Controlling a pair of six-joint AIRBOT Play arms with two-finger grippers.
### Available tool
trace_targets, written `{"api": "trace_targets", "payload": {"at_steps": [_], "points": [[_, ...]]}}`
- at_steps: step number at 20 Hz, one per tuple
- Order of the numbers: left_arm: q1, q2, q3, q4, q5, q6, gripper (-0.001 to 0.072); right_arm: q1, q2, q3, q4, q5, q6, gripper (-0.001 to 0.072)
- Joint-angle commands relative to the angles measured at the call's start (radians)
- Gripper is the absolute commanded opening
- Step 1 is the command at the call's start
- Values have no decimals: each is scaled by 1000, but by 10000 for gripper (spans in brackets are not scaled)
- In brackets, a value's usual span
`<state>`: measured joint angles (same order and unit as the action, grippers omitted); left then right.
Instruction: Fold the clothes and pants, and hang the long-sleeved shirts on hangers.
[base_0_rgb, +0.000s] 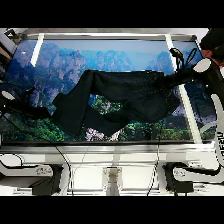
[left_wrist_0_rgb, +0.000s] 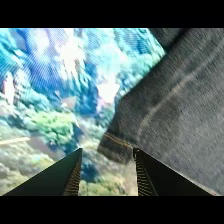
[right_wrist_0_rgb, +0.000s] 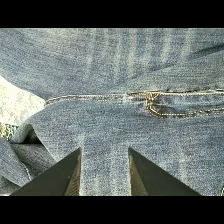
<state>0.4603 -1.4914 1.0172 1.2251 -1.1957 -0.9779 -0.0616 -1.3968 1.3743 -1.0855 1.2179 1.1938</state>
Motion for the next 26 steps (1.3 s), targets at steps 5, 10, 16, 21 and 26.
{"api": "trace_targets", "payload": {"at_steps": [5,10,16,21,26], "points": [[0,-71,0,-54,-23,3,357,1,1,0,3,2,24,309],[-20,-145,0,-87,-43,14,339,1,1,0,3,1,24,309],[-74,-113,53,-89,-138,44,23,1,1,0,2,-7,24,308],[-83,22,381,-125,-108,-4,22,1,1,0,2,-8,24,309],[-153,-29,864,-125,62,-37,20,1,0,0,2,-31,24,309]]}}
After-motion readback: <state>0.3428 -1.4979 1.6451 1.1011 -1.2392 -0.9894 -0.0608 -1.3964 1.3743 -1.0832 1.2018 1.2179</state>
